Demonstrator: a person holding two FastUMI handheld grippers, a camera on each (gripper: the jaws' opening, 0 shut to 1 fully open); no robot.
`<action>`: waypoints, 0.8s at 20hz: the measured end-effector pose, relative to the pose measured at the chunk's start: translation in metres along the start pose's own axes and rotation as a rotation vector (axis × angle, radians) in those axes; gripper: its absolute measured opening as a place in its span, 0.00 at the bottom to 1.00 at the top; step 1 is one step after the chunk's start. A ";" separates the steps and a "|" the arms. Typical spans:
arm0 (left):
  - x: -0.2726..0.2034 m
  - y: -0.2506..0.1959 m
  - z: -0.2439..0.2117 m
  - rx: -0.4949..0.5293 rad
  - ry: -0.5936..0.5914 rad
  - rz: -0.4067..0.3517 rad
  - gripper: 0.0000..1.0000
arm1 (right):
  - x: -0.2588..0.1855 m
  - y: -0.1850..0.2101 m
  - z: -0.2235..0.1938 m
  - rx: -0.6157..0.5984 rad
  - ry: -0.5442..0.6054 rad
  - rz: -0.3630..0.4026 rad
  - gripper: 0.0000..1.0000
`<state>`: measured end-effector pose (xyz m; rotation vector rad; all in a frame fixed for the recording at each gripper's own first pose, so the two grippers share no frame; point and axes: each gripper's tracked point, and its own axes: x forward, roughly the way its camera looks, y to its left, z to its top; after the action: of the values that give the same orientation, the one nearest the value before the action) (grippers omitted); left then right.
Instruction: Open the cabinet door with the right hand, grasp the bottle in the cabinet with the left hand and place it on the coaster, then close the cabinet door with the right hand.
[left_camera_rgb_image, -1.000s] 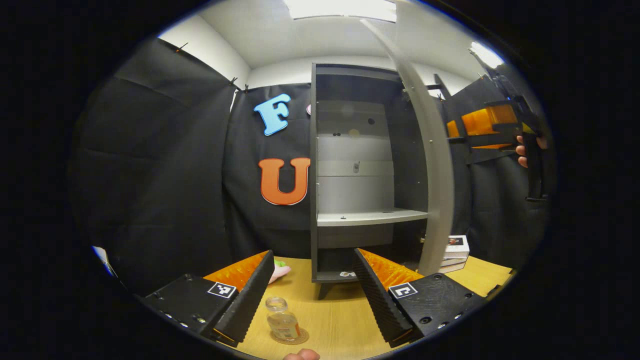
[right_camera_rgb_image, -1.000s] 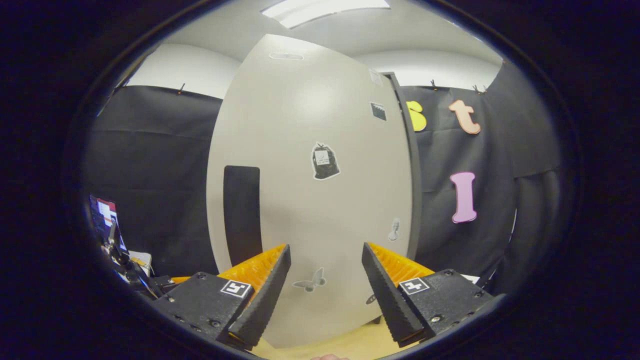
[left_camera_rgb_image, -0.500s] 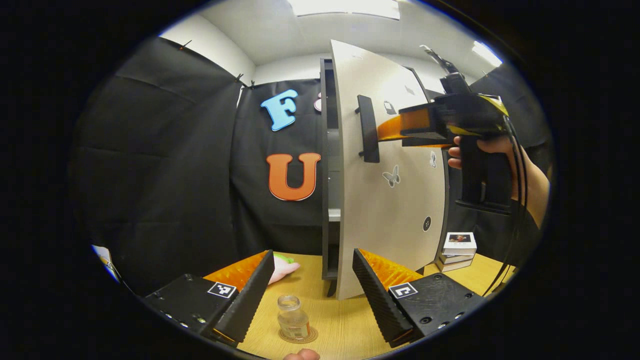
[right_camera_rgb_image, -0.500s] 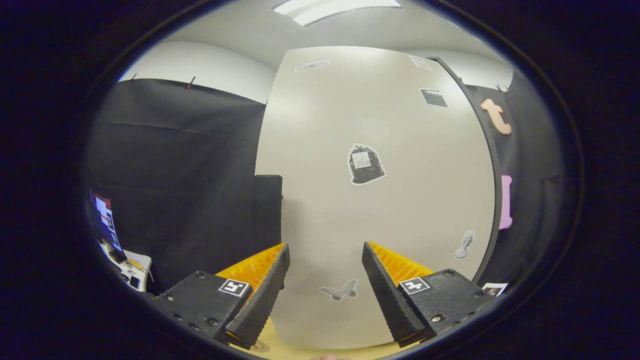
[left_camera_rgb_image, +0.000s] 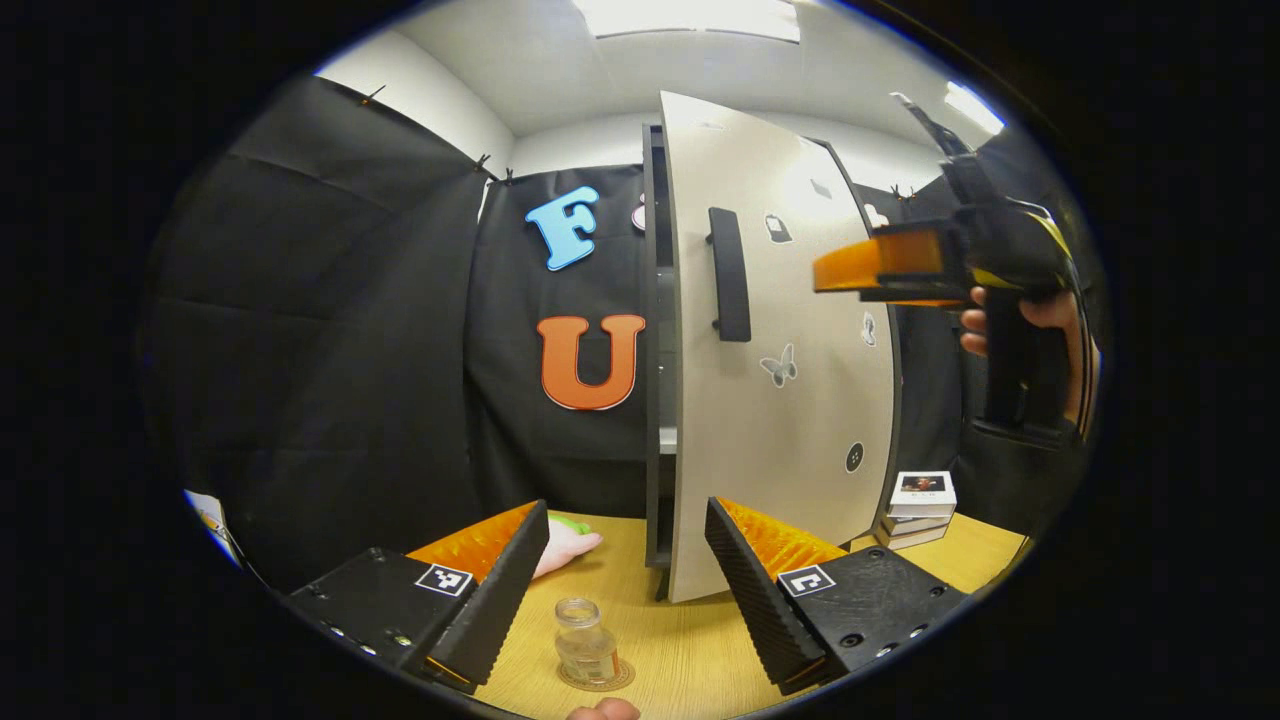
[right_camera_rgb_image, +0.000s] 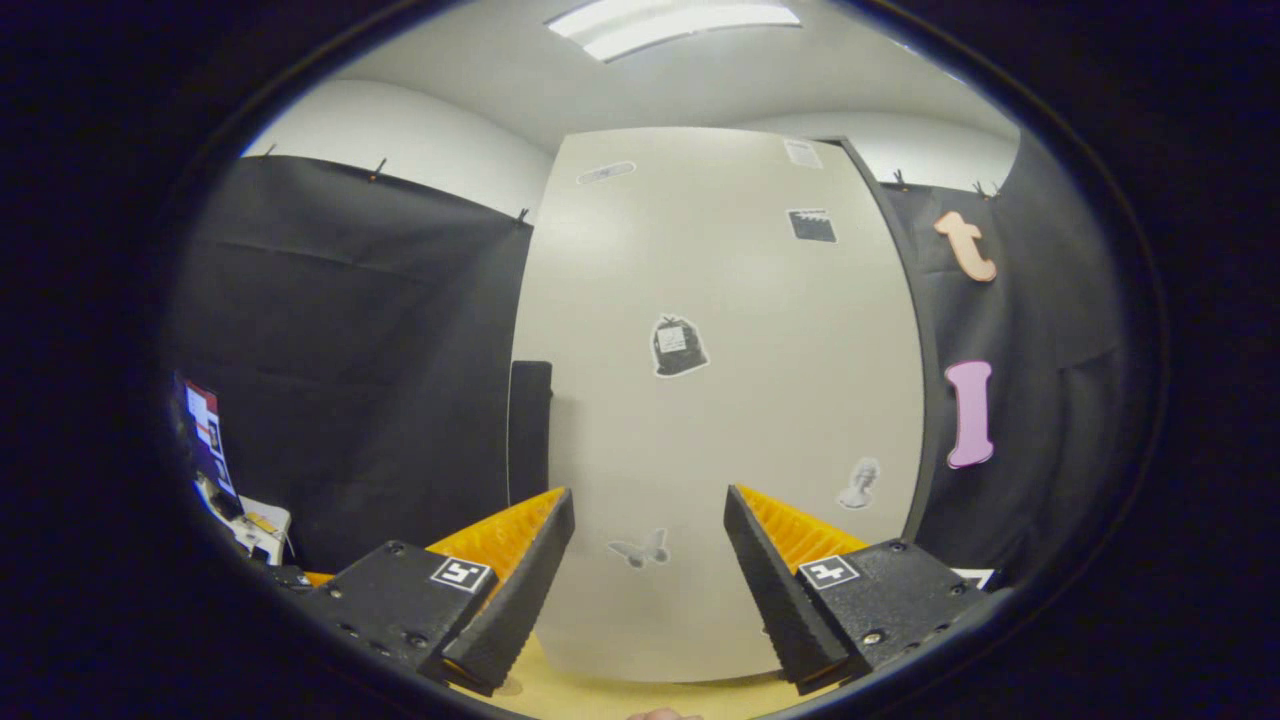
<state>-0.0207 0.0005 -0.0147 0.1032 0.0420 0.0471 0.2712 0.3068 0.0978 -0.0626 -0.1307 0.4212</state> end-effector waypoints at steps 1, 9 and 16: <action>0.000 0.000 0.004 -0.005 -0.005 0.006 0.95 | -0.010 -0.007 -0.003 0.010 0.011 -0.016 0.97; 0.008 -0.015 0.029 -0.021 -0.032 -0.019 0.95 | -0.077 -0.074 -0.037 0.013 0.065 -0.186 0.97; 0.005 -0.030 0.036 -0.017 -0.028 -0.031 0.95 | -0.140 -0.121 -0.076 0.033 0.122 -0.342 0.97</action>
<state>-0.0130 -0.0326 0.0176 0.0866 0.0153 0.0146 0.2040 0.1363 0.0173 -0.0323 -0.0130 0.0777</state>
